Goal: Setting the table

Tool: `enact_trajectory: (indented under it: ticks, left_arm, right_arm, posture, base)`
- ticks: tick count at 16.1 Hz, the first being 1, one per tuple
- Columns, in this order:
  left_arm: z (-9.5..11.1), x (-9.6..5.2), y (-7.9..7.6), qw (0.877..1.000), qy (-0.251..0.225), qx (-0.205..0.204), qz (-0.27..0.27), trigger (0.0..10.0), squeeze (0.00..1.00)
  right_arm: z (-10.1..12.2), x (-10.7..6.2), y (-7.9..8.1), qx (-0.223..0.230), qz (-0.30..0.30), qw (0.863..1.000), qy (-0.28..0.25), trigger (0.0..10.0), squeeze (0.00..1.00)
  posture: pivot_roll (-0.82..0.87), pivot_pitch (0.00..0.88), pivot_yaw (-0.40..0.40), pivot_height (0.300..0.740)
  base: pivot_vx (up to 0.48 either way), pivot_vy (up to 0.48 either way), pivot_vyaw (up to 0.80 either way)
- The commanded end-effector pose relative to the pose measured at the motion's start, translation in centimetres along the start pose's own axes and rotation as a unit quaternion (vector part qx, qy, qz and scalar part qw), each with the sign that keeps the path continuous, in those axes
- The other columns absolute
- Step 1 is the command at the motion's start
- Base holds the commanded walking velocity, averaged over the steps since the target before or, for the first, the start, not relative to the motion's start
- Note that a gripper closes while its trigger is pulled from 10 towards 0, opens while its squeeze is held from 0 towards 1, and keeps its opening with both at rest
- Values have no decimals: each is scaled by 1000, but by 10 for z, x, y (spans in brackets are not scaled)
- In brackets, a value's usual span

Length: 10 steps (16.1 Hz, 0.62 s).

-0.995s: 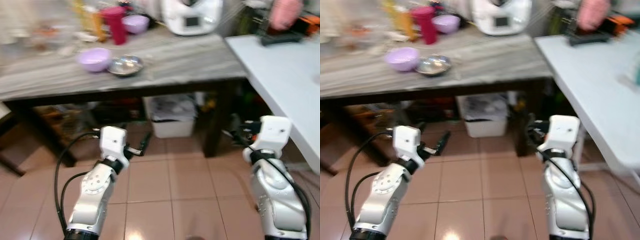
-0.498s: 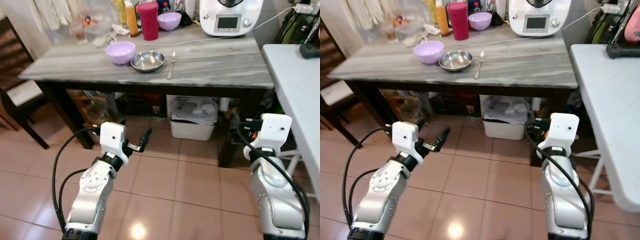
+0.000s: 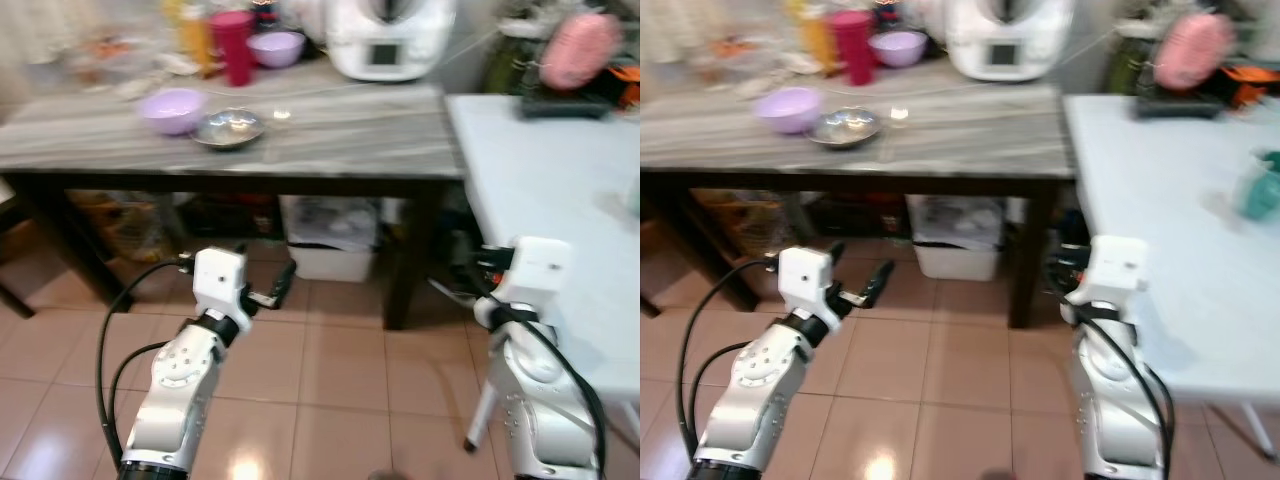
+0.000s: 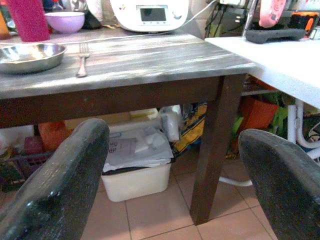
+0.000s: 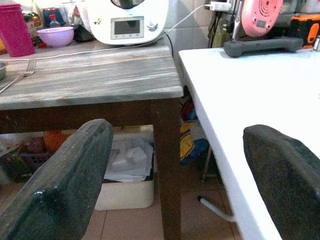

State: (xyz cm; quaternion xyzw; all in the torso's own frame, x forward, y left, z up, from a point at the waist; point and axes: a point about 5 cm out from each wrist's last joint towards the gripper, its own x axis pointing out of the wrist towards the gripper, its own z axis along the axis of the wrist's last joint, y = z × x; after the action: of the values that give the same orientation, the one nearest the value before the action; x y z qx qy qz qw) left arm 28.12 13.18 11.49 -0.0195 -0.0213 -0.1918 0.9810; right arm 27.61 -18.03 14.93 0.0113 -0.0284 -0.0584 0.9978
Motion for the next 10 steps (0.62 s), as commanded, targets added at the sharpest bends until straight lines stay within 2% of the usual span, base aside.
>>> enact_trajectory:
  ticks: [1,9,10]
  left_arm:
    - [1,0,2,1000,2,3,0,10000,0]
    - [1,2,-3,1000,0,0,-6,10000,0]
    - [1,2,-4,1000,0,-2,-7,10000,0]
  right_arm:
    - [4,1,-1,-6,0,1000,-9,10000,0]
    - [4,1,0,-9,2,1000,-10,10000,0]
    - [2,0,-1,-2,-1,1000,-4,10000,0]
  posture:
    - [-321,67,80,740]
    - [-325,66,78,740]
    - [-326,69,79,740]
  base:
    - [0,-277,0]
    - [0,-274,0]
    - [0,-274,-469]
